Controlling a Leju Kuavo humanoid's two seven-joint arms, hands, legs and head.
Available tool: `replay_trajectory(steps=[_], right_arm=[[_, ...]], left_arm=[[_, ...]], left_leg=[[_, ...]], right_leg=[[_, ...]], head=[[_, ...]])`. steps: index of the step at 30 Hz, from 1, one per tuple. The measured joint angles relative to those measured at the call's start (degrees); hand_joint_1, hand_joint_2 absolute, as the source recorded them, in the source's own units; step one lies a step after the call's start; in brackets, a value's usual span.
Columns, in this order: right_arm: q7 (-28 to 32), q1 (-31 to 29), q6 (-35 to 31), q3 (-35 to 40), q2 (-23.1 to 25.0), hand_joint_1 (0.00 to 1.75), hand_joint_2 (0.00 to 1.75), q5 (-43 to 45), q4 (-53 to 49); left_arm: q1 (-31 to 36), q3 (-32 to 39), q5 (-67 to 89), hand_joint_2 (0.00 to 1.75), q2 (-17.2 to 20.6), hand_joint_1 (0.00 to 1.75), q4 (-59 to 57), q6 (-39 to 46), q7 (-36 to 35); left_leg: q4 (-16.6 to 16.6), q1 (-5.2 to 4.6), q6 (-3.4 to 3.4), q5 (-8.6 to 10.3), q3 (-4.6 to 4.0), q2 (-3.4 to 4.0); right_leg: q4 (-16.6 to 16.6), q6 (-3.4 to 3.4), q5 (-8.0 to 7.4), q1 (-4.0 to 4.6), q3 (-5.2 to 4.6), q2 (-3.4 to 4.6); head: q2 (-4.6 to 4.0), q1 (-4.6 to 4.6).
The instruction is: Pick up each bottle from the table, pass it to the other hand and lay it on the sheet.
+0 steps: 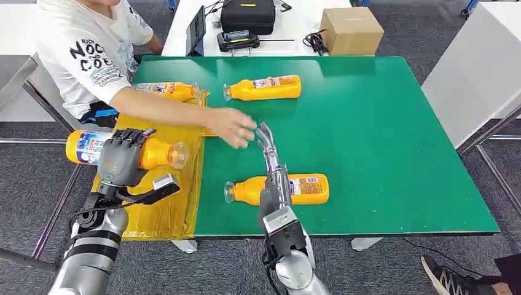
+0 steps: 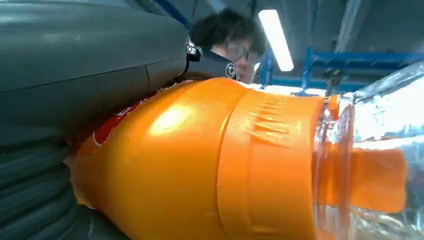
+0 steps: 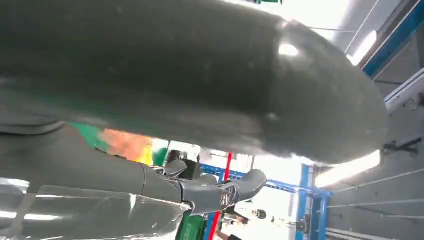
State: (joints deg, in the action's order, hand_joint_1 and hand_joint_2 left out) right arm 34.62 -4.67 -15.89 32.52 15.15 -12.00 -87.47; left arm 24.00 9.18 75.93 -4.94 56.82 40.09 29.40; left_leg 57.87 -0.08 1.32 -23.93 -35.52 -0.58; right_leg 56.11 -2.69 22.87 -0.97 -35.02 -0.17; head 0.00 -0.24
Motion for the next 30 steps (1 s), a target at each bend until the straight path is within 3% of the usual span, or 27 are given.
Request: replay_trajectory(steps=[16, 30], right_arm=[[-0.6, 0.3, 0.3, 0.2, 0.0, 0.0, 0.0, 0.0, -0.8], [-2.1, 0.2, 3.5, 0.7, -0.2, 0.0, 0.0, 0.6, -0.8]], left_arm=[[1.9, 2.5, -7.3, 1.75, 1.3, 1.75, -8.9, 0.0, 1.3], [4.6, -4.3, 7.4, 1.75, 4.6, 1.75, -24.9, -2.3, -9.9]], left_leg=[[0.0, 0.0, 0.0, 0.0, 0.0, -0.01], [0.0, 0.0, 0.0, 0.0, 0.0, -0.03]], right_leg=[[0.0, 0.0, 0.0, 0.0, 0.0, 0.0], [0.0, 0.0, 0.0, 0.0, 0.01, 0.0]], head=[[0.0, 0.0], [0.0, -0.02]])
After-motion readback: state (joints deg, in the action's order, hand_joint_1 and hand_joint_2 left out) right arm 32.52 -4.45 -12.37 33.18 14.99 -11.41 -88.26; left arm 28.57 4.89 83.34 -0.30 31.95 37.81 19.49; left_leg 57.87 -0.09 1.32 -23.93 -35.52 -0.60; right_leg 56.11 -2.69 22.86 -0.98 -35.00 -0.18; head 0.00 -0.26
